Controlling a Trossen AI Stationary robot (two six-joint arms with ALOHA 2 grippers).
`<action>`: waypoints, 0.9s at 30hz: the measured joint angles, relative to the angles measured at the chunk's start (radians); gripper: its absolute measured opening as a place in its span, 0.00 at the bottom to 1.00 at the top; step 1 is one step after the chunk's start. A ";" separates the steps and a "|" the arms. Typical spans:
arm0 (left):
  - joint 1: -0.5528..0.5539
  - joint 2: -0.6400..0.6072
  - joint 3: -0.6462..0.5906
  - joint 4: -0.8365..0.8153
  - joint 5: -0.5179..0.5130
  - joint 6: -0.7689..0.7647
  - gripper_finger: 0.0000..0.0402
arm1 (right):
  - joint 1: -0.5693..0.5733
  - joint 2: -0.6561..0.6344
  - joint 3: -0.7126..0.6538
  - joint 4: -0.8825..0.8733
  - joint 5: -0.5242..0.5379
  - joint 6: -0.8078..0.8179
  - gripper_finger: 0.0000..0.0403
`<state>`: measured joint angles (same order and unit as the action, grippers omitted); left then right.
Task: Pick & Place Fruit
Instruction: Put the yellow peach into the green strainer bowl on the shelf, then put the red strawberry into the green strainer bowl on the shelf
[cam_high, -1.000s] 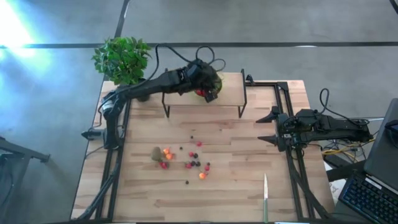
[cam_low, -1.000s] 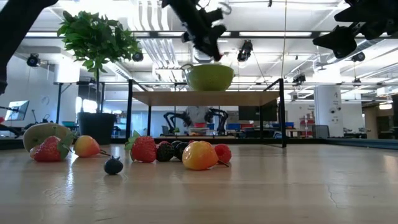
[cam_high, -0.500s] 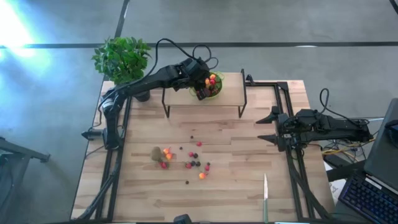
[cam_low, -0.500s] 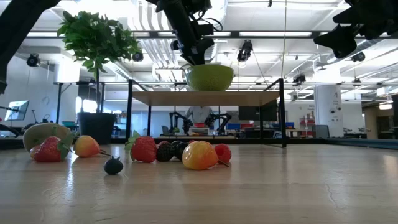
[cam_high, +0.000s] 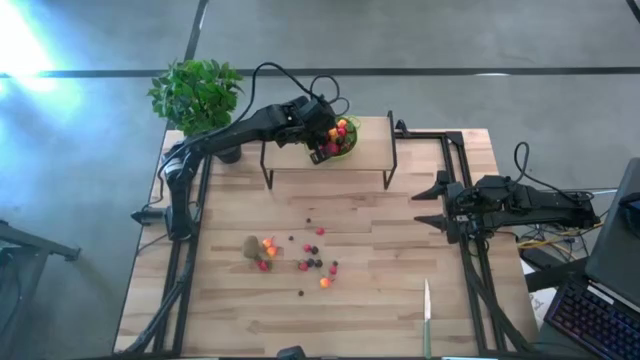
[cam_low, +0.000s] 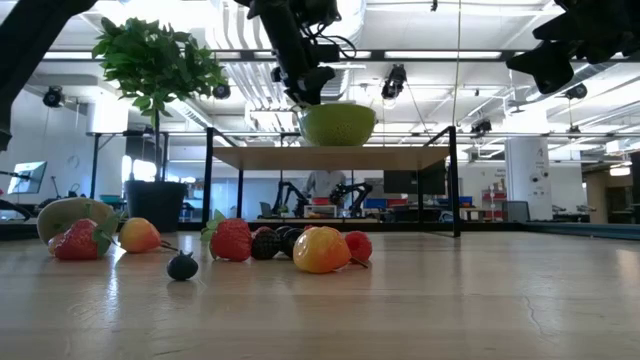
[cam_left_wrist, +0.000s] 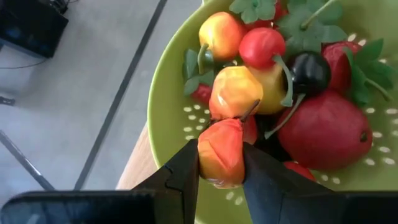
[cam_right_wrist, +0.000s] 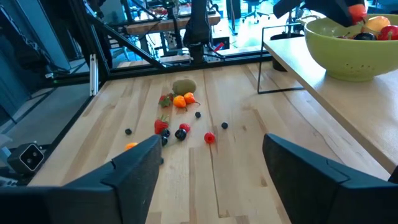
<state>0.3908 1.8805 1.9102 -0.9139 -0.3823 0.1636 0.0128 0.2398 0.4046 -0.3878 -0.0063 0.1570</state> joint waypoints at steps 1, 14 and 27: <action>0.000 0.000 0.000 0.004 0.000 0.000 0.26 | 0.000 0.000 0.000 0.000 0.000 0.000 0.67; -0.004 0.000 0.013 -0.016 0.000 0.045 0.46 | 0.000 0.000 0.000 0.000 0.000 0.000 0.58; -0.108 -0.004 0.153 -0.145 0.037 0.070 0.47 | 0.000 0.000 0.000 0.000 0.000 0.000 0.56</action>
<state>0.2825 1.8767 2.0631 -1.0585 -0.3456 0.2337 0.0128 0.2398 0.4046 -0.3878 -0.0063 0.1570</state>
